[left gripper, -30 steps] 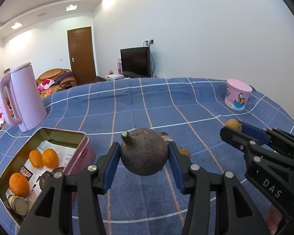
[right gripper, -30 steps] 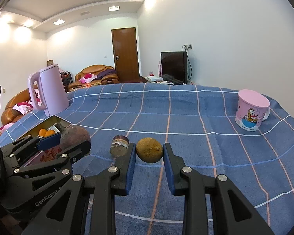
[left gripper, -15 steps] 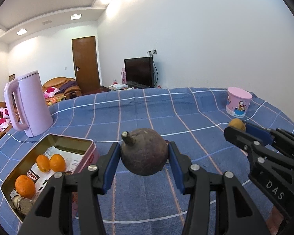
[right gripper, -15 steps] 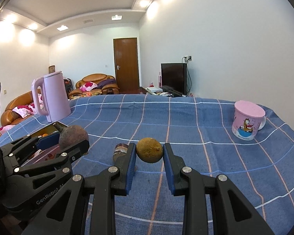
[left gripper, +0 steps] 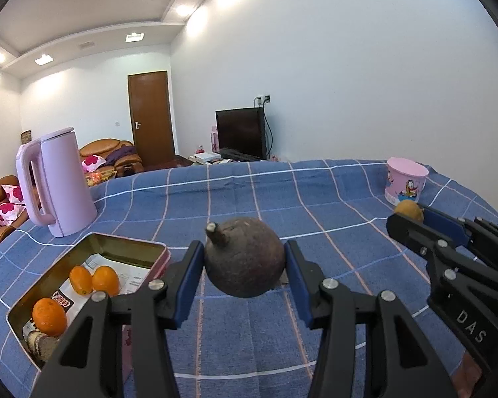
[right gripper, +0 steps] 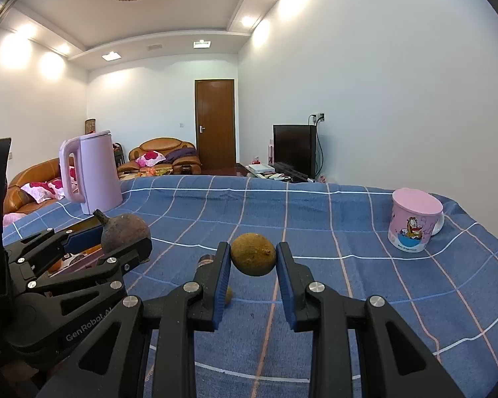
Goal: Organize fruits
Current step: 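Lift both held fruits off the table toward the tin box, then carry both held fruits over the pink tin box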
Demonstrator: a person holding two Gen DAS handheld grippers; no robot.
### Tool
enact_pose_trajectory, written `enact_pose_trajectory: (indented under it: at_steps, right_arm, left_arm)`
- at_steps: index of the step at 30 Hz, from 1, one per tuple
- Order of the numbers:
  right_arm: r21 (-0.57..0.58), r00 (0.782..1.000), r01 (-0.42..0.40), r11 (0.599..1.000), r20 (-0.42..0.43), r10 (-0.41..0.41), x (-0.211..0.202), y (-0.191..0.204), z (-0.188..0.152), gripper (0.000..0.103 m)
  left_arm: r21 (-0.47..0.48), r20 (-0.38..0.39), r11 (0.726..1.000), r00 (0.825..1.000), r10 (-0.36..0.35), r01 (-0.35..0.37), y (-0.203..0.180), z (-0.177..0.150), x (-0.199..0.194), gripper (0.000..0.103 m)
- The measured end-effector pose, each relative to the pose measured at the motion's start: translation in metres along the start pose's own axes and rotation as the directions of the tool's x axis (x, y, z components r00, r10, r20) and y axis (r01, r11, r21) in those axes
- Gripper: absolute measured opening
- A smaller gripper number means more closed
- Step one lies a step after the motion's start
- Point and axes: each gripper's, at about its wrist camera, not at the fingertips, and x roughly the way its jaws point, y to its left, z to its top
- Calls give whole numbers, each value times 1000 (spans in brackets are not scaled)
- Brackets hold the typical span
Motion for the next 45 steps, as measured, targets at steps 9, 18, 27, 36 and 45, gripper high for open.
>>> enact_pose_trajectory:
  at_steps: [9, 18, 27, 36, 45]
  right_arm:
    - [-8, 1000, 6, 1000, 27, -5, -5, 1, 0, 30]
    - [-7, 999, 6, 1000, 45, -6, -9, 1, -1, 29]
    - [-5, 998, 8, 1000, 58, -8, -10, -1, 0, 29]
    - [-2, 997, 13, 1000, 77, -13, -14, -2, 0, 29]
    - [-7, 995, 25, 1000, 97, -24, -18, -2, 0, 29]
  left_arm:
    - [7, 29, 1000, 999, 14, -14, -2, 0, -5, 51]
    - [12, 58, 1000, 998, 28, -29, -3, 0, -11, 51]
    - [15, 93, 999, 994, 49, -50, -4, -1, -18, 51]
    - [-1, 106, 998, 992, 65, -65, -1, -1, -21, 51]
    - [-9, 121, 997, 989, 83, -82, 1, -1, -24, 51]
